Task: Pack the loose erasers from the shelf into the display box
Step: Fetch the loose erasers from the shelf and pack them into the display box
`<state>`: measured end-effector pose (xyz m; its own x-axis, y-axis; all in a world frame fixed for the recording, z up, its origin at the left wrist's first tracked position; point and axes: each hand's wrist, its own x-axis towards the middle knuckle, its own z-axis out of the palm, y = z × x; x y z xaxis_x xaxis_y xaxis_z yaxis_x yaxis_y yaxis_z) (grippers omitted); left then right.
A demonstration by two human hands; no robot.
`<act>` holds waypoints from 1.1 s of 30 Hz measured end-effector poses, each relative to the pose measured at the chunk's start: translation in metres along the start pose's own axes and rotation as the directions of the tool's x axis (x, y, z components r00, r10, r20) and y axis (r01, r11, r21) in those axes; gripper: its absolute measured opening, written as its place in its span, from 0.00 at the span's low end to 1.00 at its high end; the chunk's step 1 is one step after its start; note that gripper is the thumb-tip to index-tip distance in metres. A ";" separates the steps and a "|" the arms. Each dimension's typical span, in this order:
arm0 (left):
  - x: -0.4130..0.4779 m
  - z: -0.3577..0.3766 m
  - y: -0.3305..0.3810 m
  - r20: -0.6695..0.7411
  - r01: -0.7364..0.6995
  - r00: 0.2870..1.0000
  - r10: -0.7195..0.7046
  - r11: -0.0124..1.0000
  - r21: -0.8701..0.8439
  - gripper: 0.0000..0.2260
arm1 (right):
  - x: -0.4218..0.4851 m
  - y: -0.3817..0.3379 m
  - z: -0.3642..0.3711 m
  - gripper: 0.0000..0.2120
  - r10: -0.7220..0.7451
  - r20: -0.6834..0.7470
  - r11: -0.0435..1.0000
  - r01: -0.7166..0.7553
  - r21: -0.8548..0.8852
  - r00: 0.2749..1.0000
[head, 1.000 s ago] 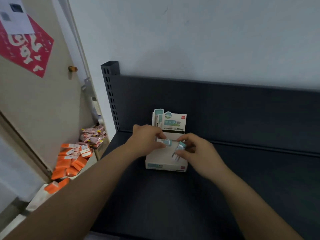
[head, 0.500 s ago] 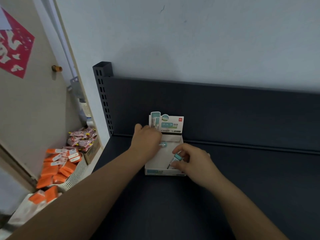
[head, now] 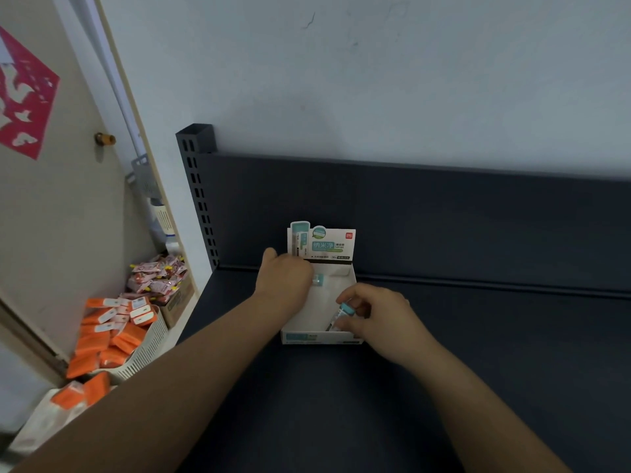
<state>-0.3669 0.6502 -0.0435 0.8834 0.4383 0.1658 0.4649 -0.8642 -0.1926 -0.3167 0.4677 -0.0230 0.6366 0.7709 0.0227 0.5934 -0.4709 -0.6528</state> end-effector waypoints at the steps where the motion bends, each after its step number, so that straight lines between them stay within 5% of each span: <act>1: -0.001 -0.001 0.001 -0.005 -0.005 1.000 0.005 1.000 0.007 0.07 | 0.001 0.000 0.000 0.12 0.000 -0.001 1.000 0.000 0.001 1.000; 8: -0.012 -0.015 -0.005 -0.019 -0.168 0.986 0.167 0.965 -0.203 0.15 | 0.005 0.004 0.002 0.11 -0.003 -0.001 1.000 0.003 0.028 1.000; 13: -0.016 -0.016 -0.010 0.117 -0.186 0.973 0.200 0.975 -0.121 0.18 | 0.005 0.006 0.003 0.10 -0.013 0.007 1.000 0.013 0.010 1.000; 33: -0.020 -0.021 -0.007 0.081 -0.190 0.978 0.192 0.981 -0.033 0.18 | 0.003 0.006 0.000 0.13 0.007 -0.009 0.990 -0.008 -0.142 1.000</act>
<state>-0.3887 0.6429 -0.0255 0.9580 0.2829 0.0471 0.2866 -0.9393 -0.1885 -0.3118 0.4672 -0.0271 0.6451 0.7637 0.0254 0.6523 -0.5331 -0.5388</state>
